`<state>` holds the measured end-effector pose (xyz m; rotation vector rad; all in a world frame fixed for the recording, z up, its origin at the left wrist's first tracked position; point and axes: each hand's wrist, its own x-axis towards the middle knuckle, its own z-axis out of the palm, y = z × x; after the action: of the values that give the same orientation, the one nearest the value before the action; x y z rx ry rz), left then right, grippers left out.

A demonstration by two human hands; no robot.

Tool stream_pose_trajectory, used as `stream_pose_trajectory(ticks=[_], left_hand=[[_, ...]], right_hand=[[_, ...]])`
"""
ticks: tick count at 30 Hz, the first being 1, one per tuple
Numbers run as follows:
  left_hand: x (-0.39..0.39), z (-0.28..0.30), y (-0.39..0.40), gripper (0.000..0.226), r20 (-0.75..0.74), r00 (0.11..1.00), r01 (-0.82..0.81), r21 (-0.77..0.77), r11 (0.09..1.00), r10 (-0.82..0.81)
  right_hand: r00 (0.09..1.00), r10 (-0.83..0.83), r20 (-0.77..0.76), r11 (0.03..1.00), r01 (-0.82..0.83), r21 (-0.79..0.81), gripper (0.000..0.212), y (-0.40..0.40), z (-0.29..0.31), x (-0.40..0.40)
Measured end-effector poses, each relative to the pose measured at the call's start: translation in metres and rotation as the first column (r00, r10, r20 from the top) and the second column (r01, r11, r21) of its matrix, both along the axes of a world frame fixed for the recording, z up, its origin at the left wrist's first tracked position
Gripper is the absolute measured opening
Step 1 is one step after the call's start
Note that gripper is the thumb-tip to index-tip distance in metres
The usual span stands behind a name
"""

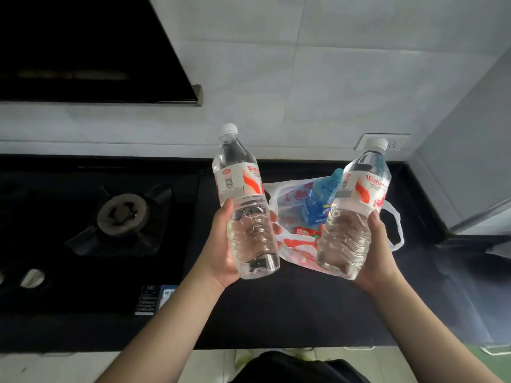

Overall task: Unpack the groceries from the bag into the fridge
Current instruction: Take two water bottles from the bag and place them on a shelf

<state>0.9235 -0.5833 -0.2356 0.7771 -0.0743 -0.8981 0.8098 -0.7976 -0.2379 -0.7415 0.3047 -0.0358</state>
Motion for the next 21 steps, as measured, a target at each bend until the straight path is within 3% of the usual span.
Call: stream_pose_trajectory(ticks=[7, 11, 15, 21], left_hand=[[-0.024, 0.006, 0.008, 0.063, 0.051, 0.995, -0.08, -0.111, 0.991, 0.086], [-0.045, 0.016, 0.006, 0.066, 0.09, 0.988, -0.116, -0.098, 0.988, 0.125], [-0.077, 0.026, -0.006, 0.066, 0.092, 0.978, -0.179, -0.1, 0.979, 0.188], [-0.121, 0.035, -0.017, 0.07, 0.11, 0.938, -0.327, -0.048, 0.944, 0.33]], right_hand=[[0.999, 0.035, 0.0, 0.999, -0.035, -0.021, 0.098, 0.004, 0.016, -0.002], [0.994, 0.101, 0.028, 0.995, -0.102, 0.014, 0.09, -0.004, 0.018, -0.014], [0.977, 0.192, 0.095, 0.978, -0.198, 0.064, 0.064, -0.018, 0.03, -0.031], [0.923, 0.359, 0.141, 0.914, -0.378, 0.146, 0.078, -0.022, 0.034, -0.045]])
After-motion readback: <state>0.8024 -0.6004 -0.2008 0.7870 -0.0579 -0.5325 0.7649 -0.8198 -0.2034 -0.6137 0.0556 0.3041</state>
